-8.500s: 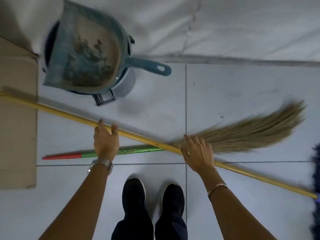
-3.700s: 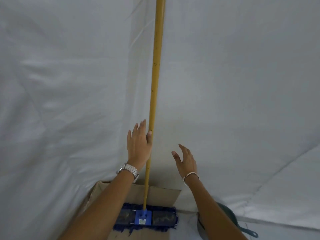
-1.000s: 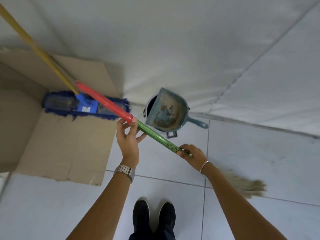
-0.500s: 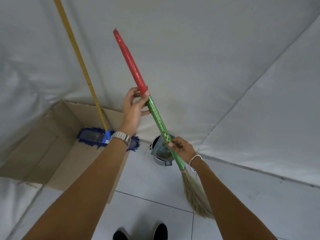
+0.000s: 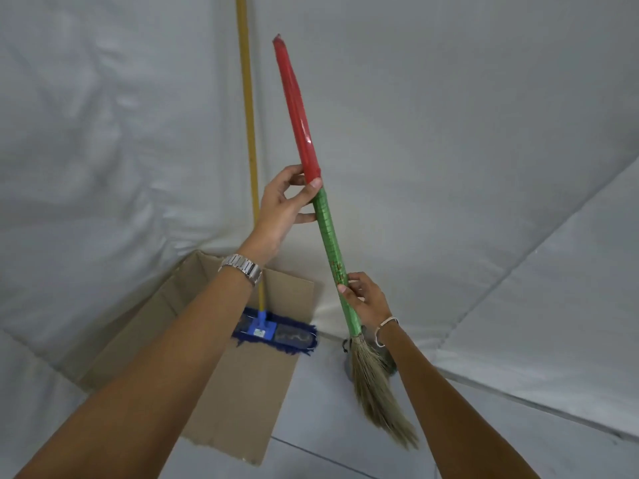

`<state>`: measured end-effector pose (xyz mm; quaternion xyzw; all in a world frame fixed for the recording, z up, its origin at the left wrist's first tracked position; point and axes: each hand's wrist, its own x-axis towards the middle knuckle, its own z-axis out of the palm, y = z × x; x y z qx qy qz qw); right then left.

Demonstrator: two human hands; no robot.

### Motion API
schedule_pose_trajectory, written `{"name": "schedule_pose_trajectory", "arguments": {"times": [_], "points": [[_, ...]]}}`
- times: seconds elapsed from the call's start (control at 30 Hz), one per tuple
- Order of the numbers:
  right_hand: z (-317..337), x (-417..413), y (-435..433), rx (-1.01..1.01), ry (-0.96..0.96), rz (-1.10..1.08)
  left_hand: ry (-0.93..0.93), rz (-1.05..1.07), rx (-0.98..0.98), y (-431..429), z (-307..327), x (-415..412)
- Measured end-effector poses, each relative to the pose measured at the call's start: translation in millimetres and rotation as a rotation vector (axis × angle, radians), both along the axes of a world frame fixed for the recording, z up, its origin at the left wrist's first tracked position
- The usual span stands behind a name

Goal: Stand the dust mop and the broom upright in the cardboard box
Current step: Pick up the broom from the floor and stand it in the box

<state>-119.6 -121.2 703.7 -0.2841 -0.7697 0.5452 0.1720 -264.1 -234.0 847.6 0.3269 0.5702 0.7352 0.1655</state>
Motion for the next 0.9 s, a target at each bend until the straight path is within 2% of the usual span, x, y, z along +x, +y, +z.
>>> {"name": "schedule_pose_trajectory", "arguments": {"times": [0.17,0.37,0.67,0.9], "points": [[8.3,-67.6,-77.2,0.022,0.082,0.018,0.021,-0.031,-0.007,-74.5,14.6,-56.2],[5.1,-131.8,-130.2,-0.013,0.085,0.029,0.027,-0.031,-0.016,-127.0,14.5,-108.9],[-23.9,-249.7,-145.6,-0.075,0.058,0.047,-0.021,0.022,-0.035,-144.8,-14.3,-217.3],[-68.1,-352.9,-148.7,-0.118,0.026,0.038,-0.070,0.166,-0.064,-148.5,-55.3,-313.8]]}}
